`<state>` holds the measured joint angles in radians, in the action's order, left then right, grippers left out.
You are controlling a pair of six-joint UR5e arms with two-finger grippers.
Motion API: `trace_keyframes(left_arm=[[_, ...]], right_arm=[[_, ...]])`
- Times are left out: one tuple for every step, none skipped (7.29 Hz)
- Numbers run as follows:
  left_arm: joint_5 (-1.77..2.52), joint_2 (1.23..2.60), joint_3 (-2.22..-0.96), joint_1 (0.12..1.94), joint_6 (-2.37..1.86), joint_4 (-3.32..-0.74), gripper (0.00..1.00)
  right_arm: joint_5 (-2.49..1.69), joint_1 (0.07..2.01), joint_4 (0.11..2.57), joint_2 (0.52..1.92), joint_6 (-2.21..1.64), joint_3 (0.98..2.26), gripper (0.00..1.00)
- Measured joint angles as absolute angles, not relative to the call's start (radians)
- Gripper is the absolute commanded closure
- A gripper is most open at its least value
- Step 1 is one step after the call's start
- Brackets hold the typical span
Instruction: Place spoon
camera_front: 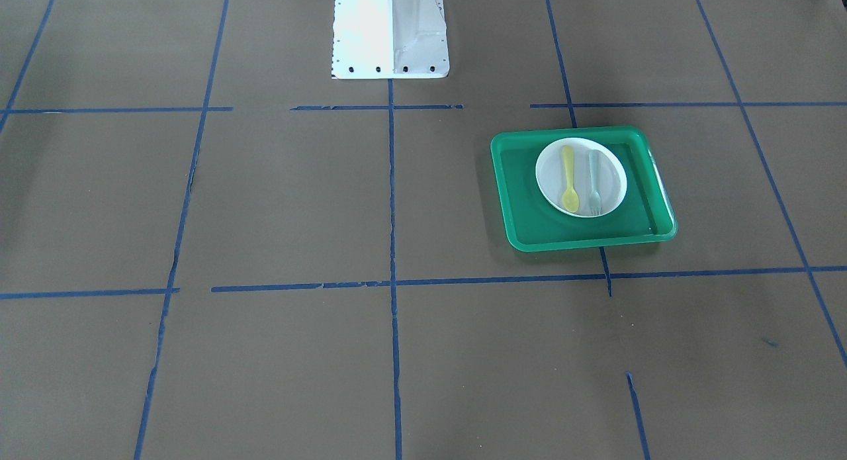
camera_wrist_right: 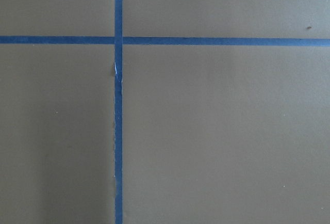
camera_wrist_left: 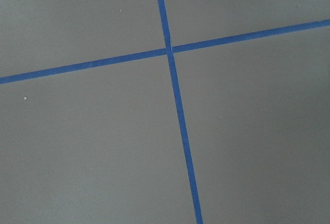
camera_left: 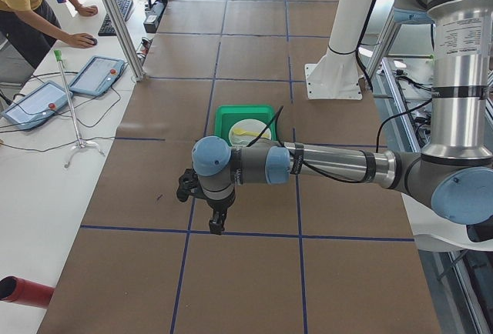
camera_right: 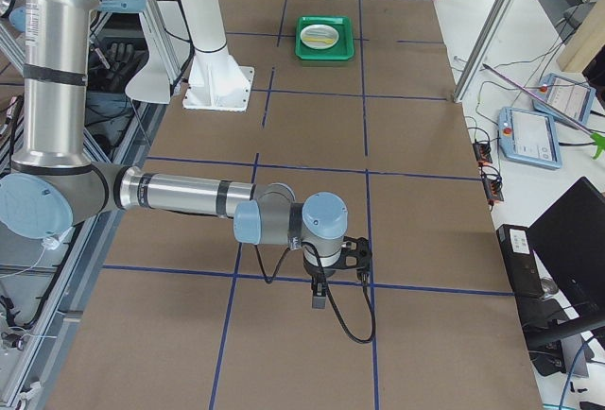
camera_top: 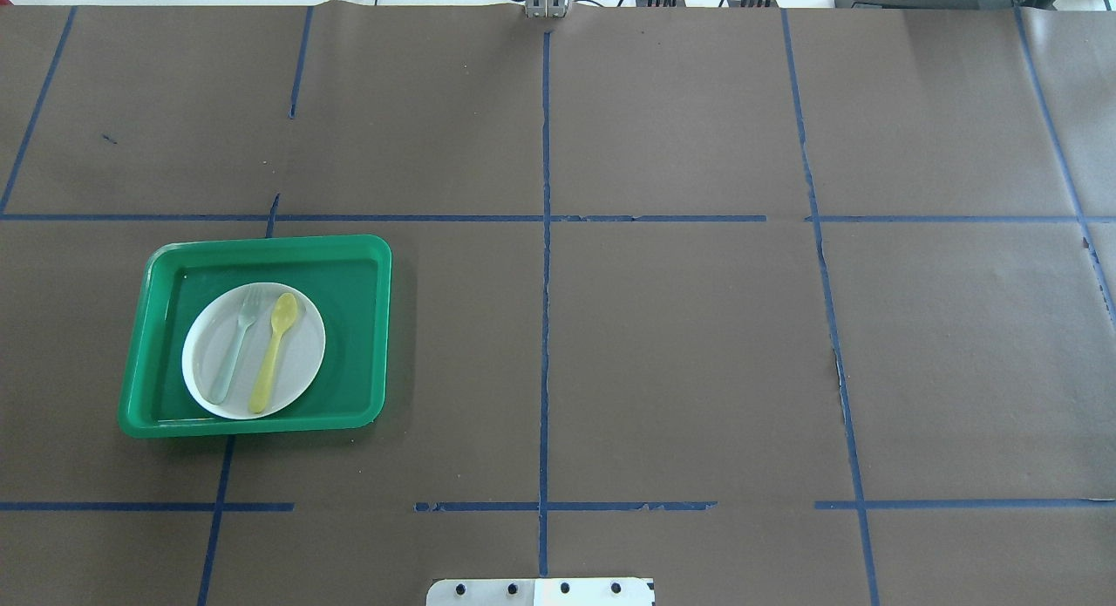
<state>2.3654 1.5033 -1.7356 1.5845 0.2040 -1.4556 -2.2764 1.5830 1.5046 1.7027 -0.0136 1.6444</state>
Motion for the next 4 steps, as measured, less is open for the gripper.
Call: trace_keyframes(left_arm=[[2.365,1.505,-1.736,1.585,0.203,-1.455,0.0],[2.366,1.51,-1.737,1.585,0.201,-1.455,0.0],[2.368,1.516,-1.74,1.584,0.201,-1.456,0.0],[2.37,1.529,-1.753,1.582,0.196,-1.462,0.0]], right_arm=[[-2.276,1.583,1.504,1.703,-0.014,1.644,0.0],[-2.276,1.583,1.504,1.703,-0.014,1.644,0.0],[-2.276,1.583,1.504,1.703,-0.014,1.644,0.0],[-2.276,1.583,1.505,1.703,-0.014,1.644,0.0]])
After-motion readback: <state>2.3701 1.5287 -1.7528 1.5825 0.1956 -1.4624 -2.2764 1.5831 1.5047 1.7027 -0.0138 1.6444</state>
